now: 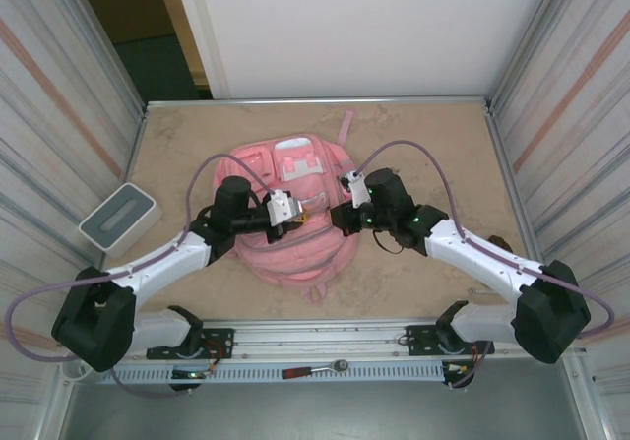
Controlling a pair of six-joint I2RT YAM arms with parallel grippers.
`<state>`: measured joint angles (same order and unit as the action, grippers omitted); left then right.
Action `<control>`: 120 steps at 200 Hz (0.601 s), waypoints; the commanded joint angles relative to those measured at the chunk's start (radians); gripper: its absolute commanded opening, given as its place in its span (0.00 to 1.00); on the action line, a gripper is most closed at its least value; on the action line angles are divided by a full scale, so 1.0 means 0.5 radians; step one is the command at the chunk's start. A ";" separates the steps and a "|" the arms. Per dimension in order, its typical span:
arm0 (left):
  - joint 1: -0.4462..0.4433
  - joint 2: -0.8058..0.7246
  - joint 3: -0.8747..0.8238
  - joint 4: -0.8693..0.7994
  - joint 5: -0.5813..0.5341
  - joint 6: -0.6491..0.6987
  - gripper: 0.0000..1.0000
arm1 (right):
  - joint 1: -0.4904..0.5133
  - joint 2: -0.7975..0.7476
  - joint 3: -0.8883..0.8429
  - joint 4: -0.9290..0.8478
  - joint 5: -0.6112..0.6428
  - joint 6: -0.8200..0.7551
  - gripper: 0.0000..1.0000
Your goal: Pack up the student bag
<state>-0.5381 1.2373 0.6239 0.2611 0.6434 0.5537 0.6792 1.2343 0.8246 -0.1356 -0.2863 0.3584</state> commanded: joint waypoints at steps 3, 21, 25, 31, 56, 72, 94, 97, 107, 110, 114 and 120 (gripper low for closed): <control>0.110 -0.082 -0.054 0.103 0.044 -0.072 0.00 | -0.125 -0.106 -0.026 -0.057 0.071 0.055 0.00; 0.111 -0.055 -0.042 0.098 0.014 -0.068 0.00 | -0.064 -0.083 -0.003 -0.020 0.073 0.062 0.00; 0.113 -0.047 -0.039 0.095 0.007 -0.069 0.00 | -0.047 -0.076 0.003 -0.020 0.082 0.060 0.00; 0.113 -0.038 -0.036 0.089 -0.002 -0.068 0.00 | -0.030 -0.070 0.012 -0.016 0.096 0.054 0.00; 0.112 -0.019 -0.006 0.037 -0.044 -0.068 0.08 | 0.012 -0.052 0.023 0.027 0.106 0.062 0.00; 0.107 -0.027 0.010 0.004 -0.037 -0.071 0.22 | 0.022 -0.046 0.029 0.041 0.109 0.068 0.00; 0.058 -0.079 0.022 -0.048 -0.071 -0.031 0.38 | 0.031 -0.039 0.037 0.048 0.112 0.078 0.00; 0.044 -0.086 0.025 -0.060 -0.083 -0.018 0.40 | 0.031 -0.039 0.038 0.049 0.112 0.080 0.00; -0.005 -0.113 0.034 -0.100 -0.139 0.028 0.45 | 0.039 -0.041 0.044 0.050 0.111 0.083 0.00; -0.019 -0.119 0.037 -0.112 -0.158 0.044 0.47 | 0.043 -0.041 0.048 0.051 0.112 0.085 0.00; -0.046 -0.127 0.044 -0.132 -0.182 0.066 0.49 | 0.043 -0.043 0.050 0.051 0.112 0.086 0.00; -0.078 -0.133 0.054 -0.156 -0.219 0.098 0.51 | 0.049 -0.047 0.054 0.055 0.110 0.089 0.00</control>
<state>-0.5301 1.2171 0.6144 0.2420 0.6102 0.5400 0.6964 1.2316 0.8238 -0.1356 -0.2584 0.3820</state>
